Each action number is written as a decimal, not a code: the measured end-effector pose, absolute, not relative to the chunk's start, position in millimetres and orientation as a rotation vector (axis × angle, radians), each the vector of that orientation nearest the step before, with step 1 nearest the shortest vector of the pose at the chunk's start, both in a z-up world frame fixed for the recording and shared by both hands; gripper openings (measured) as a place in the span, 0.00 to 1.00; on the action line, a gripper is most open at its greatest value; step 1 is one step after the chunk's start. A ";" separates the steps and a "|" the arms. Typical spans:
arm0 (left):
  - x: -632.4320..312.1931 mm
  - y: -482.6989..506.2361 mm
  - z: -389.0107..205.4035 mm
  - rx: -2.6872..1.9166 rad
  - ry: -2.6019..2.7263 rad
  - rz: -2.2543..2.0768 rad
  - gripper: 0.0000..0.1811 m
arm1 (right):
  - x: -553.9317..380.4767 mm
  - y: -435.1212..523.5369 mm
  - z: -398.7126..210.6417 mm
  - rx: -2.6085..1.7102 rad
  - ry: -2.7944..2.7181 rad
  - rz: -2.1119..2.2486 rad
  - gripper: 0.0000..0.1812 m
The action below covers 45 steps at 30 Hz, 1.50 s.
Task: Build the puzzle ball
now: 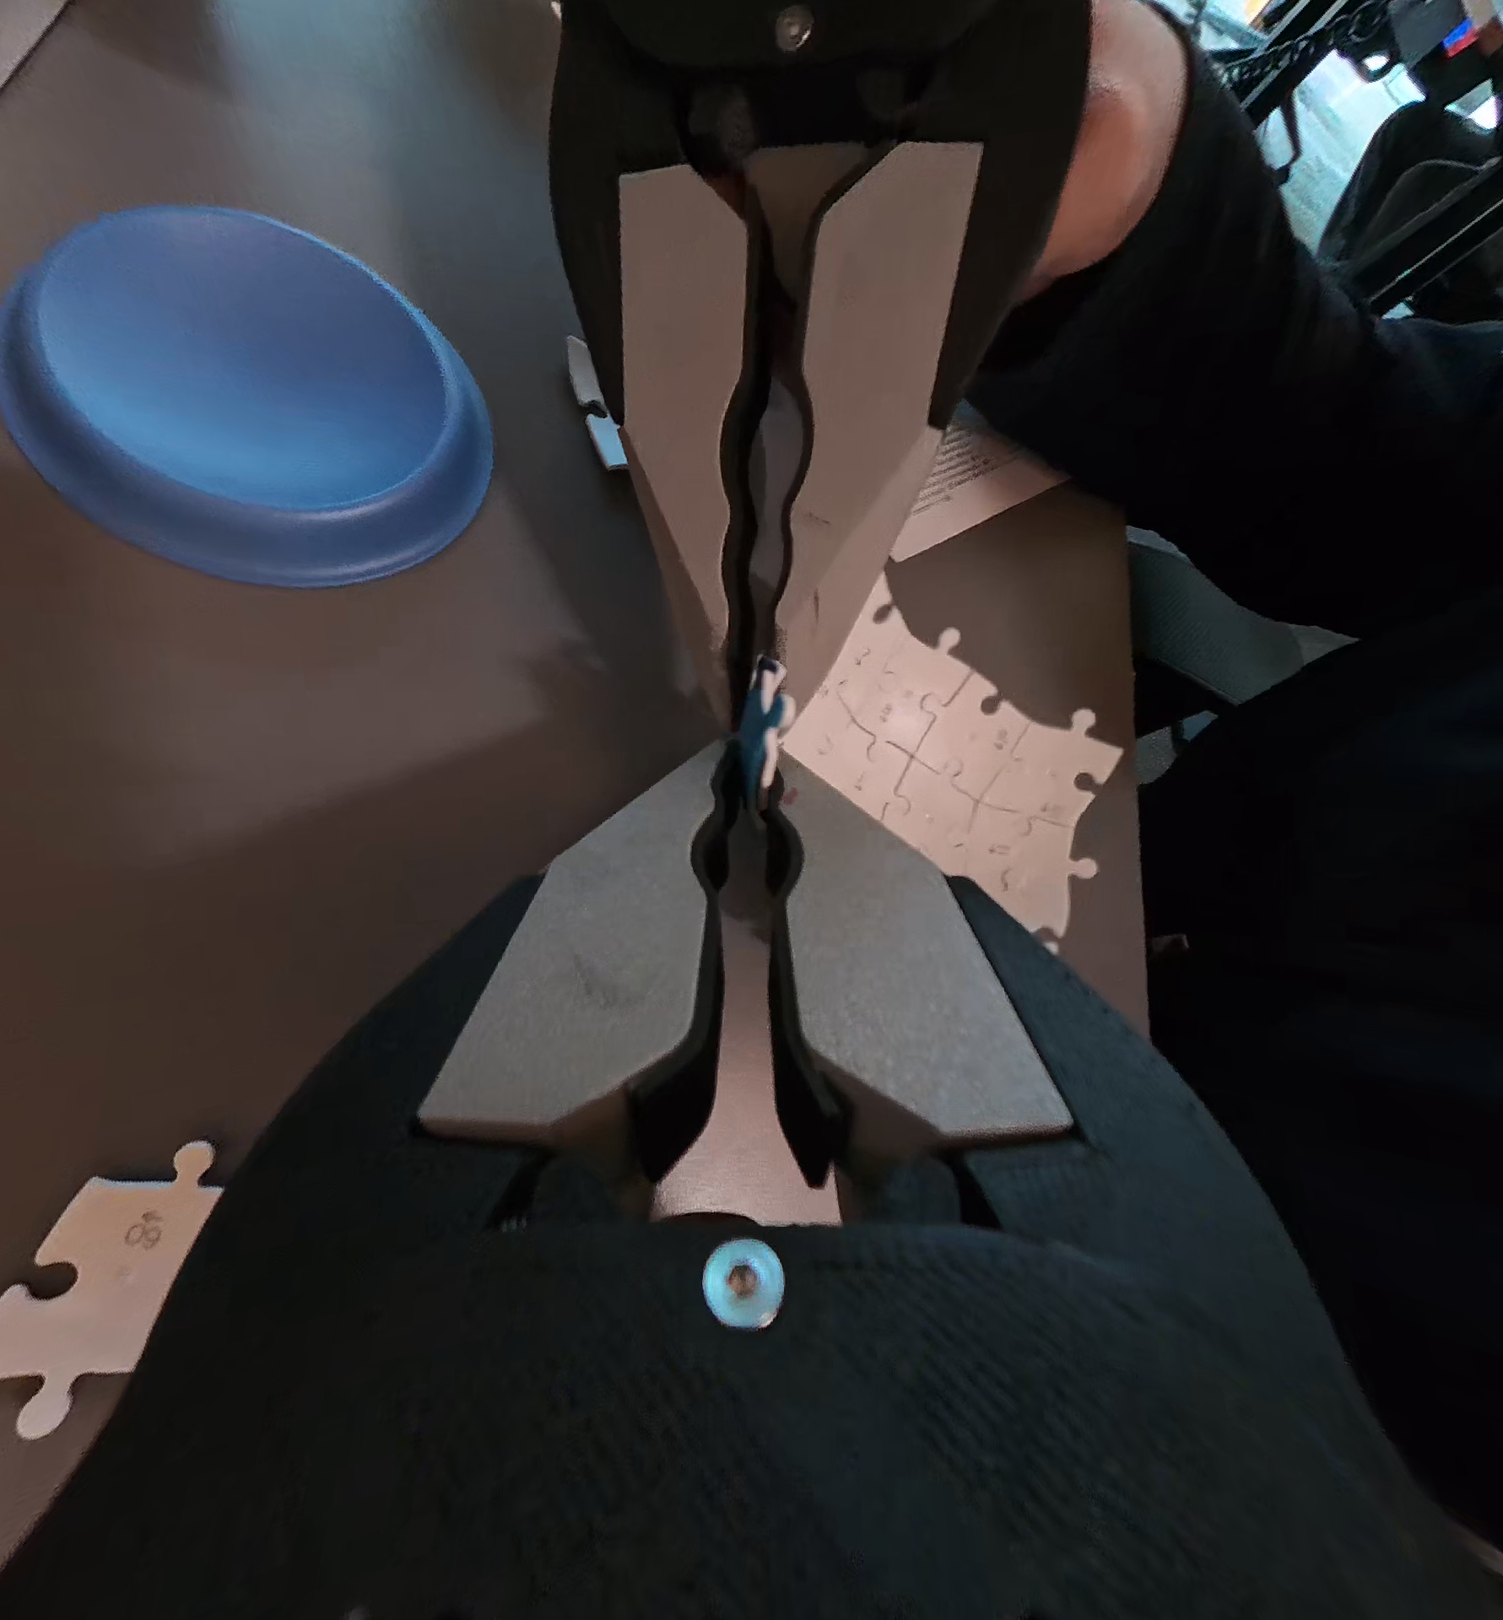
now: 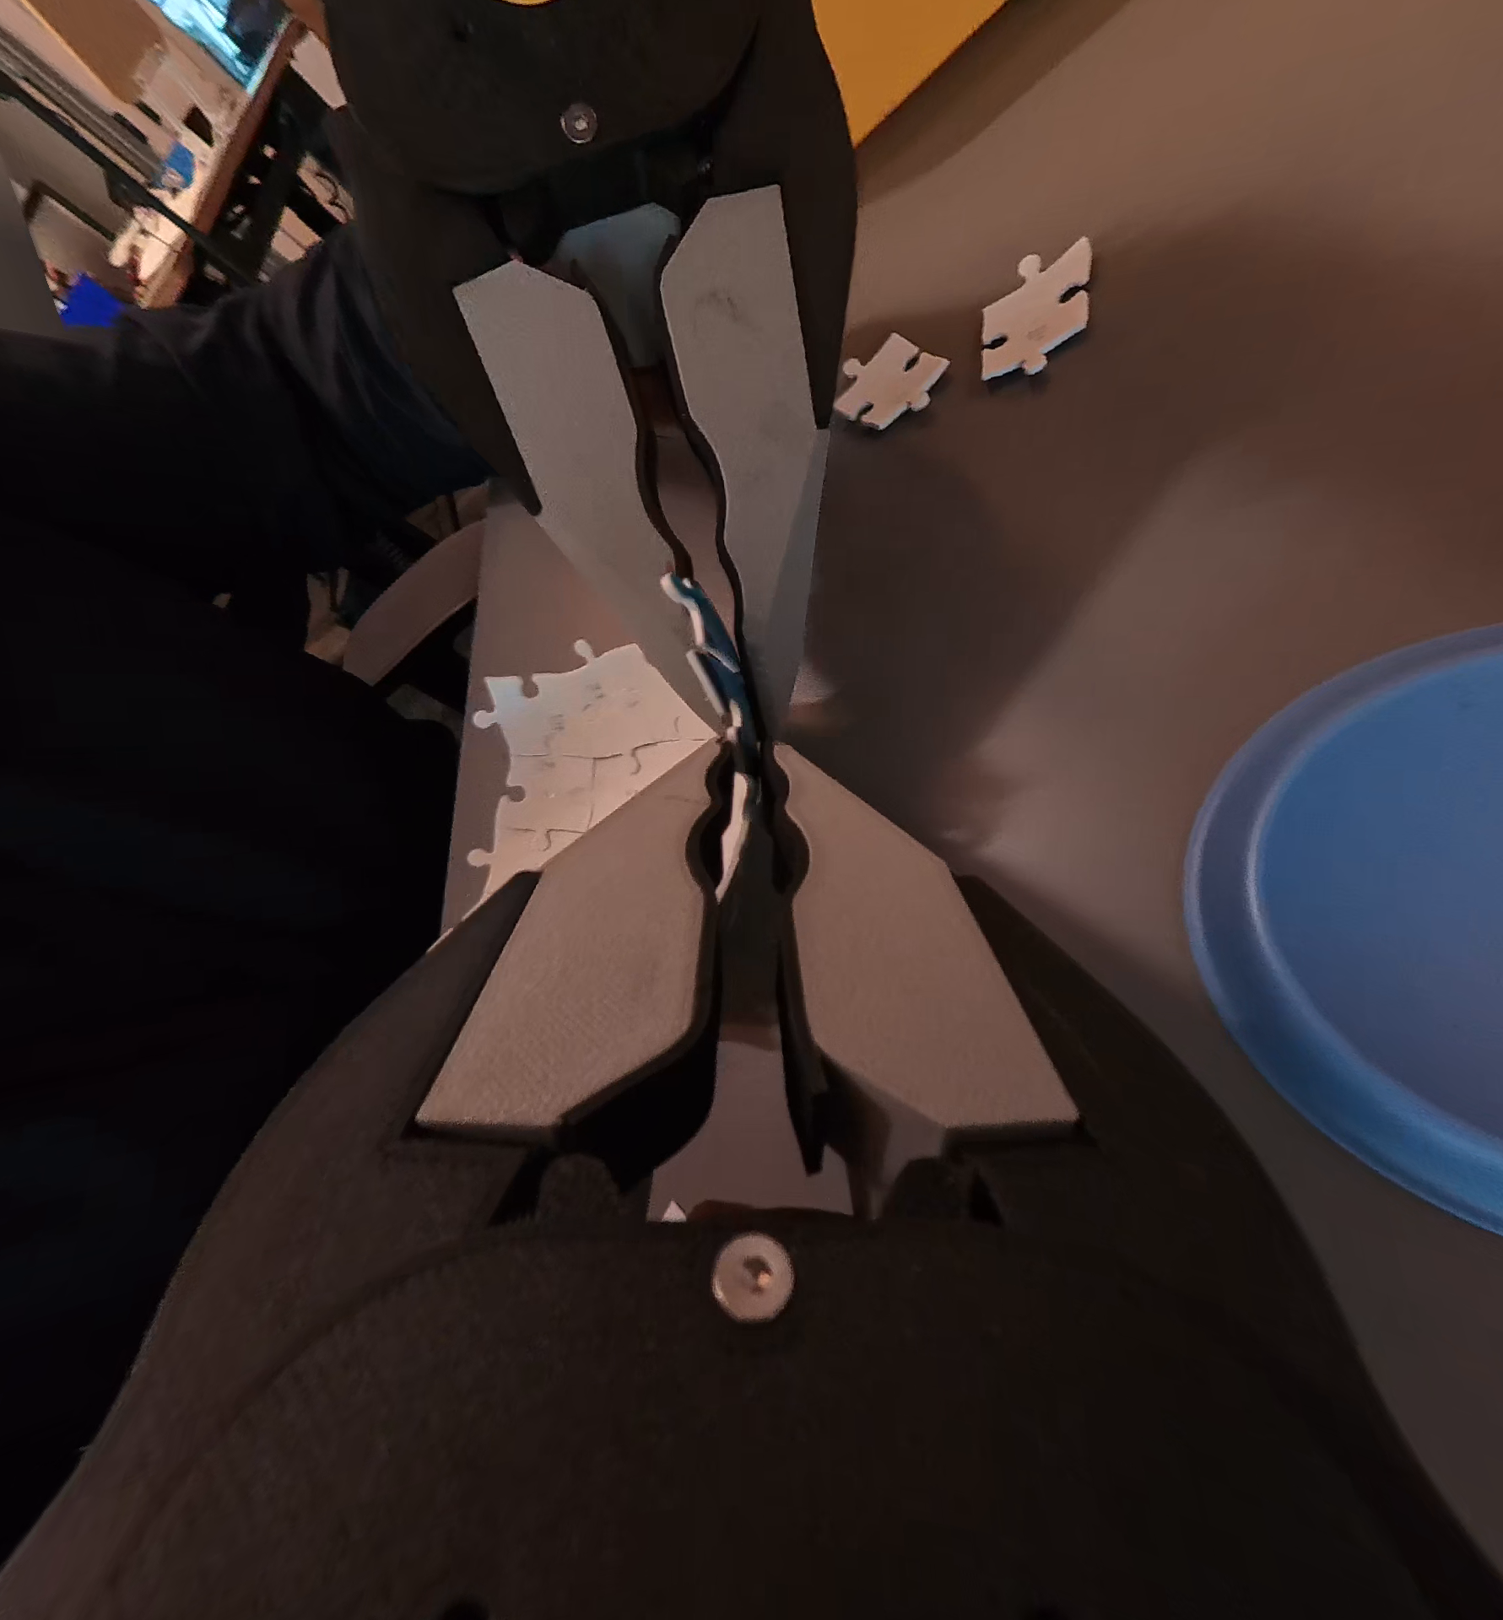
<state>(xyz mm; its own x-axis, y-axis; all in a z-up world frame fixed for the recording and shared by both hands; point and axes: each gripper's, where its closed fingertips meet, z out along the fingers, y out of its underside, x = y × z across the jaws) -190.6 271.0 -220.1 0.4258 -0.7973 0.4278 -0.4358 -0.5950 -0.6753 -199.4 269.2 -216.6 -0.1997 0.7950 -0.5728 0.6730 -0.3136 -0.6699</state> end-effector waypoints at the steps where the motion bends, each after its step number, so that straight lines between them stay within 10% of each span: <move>1: -190.8 270.6 -219.1 -2.210 1.042 -1.037 0.00 | -199.3 268.5 -215.5 -1.899 -1.765 1.558 0.01; 45: -195.0 260.7 -208.5 -2.136 0.988 -1.197 0.00 | -202.9 257.7 -209.6 -1.734 -1.847 1.536 0.00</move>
